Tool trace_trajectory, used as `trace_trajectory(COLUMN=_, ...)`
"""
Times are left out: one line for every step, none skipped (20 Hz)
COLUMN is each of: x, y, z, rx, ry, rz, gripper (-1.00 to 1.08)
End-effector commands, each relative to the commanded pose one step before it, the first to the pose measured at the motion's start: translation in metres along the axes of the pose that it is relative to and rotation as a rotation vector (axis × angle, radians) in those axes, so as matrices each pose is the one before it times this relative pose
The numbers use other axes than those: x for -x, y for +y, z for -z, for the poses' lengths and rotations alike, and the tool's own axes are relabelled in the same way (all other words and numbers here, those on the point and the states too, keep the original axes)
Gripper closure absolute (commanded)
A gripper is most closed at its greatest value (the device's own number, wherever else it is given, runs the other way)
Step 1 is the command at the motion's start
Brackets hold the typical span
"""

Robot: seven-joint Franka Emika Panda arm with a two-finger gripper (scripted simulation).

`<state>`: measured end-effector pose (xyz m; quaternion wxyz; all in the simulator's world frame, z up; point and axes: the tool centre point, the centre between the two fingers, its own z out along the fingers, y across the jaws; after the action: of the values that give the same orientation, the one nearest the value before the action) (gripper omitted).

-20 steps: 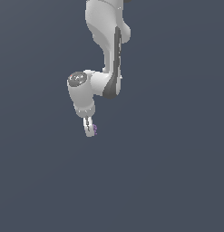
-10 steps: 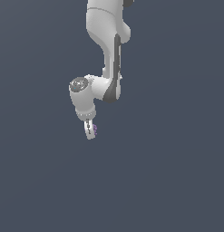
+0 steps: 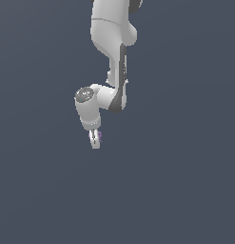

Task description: Pick up the object and move it to a goal position.

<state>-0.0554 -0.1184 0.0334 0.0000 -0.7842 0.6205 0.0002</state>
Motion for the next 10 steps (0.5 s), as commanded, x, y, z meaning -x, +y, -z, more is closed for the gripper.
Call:
trace_trajectory(x=-0.00006, y=0.00001, z=-0.0009, rx=0.00013, ry=0.00007, rz=-0.00005, gripper=1.08)
trace_trajectory(x=0.0, y=0.0, z=0.0, rx=0.0, ry=0.0, rz=0.0, gripper=1.08)
trace_trajectory(x=0.0, y=0.0, z=0.0, rx=0.0, ry=0.0, rz=0.0, gripper=1.08)
trace_trajectory(x=0.0, y=0.0, z=0.0, rx=0.0, ry=0.0, rz=0.0, gripper=1.08)
trace_trajectory(x=0.0, y=0.0, z=0.0, rx=0.0, ry=0.0, rz=0.0, gripper=1.08)
trace_trajectory(x=0.0, y=0.0, z=0.0, rx=0.0, ry=0.0, rz=0.0, gripper=1.08)
trace_trajectory(x=0.0, y=0.0, z=0.0, rx=0.0, ry=0.0, rz=0.0, gripper=1.08)
trace_trajectory(x=0.0, y=0.0, z=0.0, rx=0.0, ry=0.0, rz=0.0, gripper=1.08)
trace_trajectory(x=-0.00013, y=-0.00057, z=0.00091, rx=-0.00181, ry=0.00027, rz=-0.00003, gripper=1.08)
trace_trajectory(x=0.00024, y=-0.0002, z=0.00013, rx=0.0, ry=0.0, rz=0.0, gripper=1.08)
